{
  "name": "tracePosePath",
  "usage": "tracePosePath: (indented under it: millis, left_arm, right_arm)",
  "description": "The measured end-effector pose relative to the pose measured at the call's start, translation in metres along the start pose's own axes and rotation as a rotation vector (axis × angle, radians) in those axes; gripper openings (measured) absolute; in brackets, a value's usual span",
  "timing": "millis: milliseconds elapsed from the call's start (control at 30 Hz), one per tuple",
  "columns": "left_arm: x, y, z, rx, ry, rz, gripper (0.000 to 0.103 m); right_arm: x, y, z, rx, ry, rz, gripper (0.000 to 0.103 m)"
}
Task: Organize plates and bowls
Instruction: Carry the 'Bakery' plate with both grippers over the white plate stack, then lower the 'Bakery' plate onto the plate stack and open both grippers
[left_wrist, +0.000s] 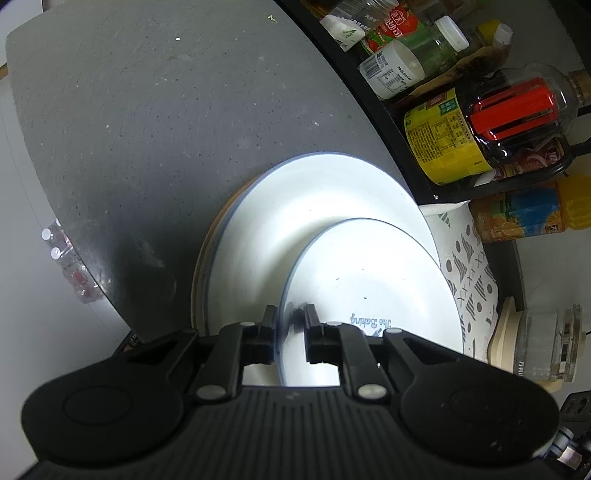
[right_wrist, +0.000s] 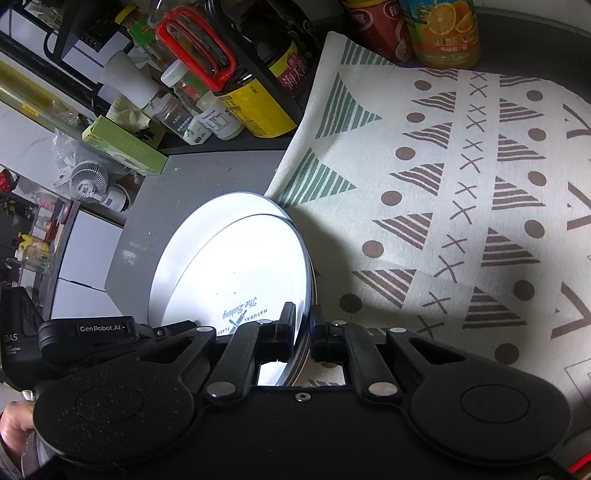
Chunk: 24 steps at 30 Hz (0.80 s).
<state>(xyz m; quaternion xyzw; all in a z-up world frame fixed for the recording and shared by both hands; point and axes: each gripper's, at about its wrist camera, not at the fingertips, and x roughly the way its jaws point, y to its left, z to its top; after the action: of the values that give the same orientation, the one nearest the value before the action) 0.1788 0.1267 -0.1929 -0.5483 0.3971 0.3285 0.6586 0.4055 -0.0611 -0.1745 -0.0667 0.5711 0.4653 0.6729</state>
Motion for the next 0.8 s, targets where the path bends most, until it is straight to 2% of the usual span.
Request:
tracePosePath:
  millis: [200, 433, 500, 667, 800]
  left_arm:
    - [0.004, -0.002, 0.004, 0.018, 0.005, 0.011, 0.014]
    - [0.003, -0.012, 0.006, 0.086, 0.009, 0.074, 0.014]
    - [0.0, -0.014, 0.007, 0.115, 0.004, 0.096, 0.014]
    - [-0.016, -0.017, 0.014, 0.137, -0.046, 0.086, 0.015]
    - [-0.027, -0.021, 0.021, 0.161, -0.086, 0.086, 0.031]
  right_arm:
    - [0.0, 0.001, -0.001, 0.005, -0.013, -0.008, 0.006]
    - [0.0, 0.004, -0.002, 0.008, -0.025, -0.027, 0.005]
    - [0.0, 0.003, -0.002, 0.013, -0.027, -0.027, 0.005]
    - [0.0, 0.003, -0.002, 0.018, -0.035, -0.029, 0.005]
    - [0.0, 0.003, -0.003, 0.019, -0.036, -0.031, 0.005]
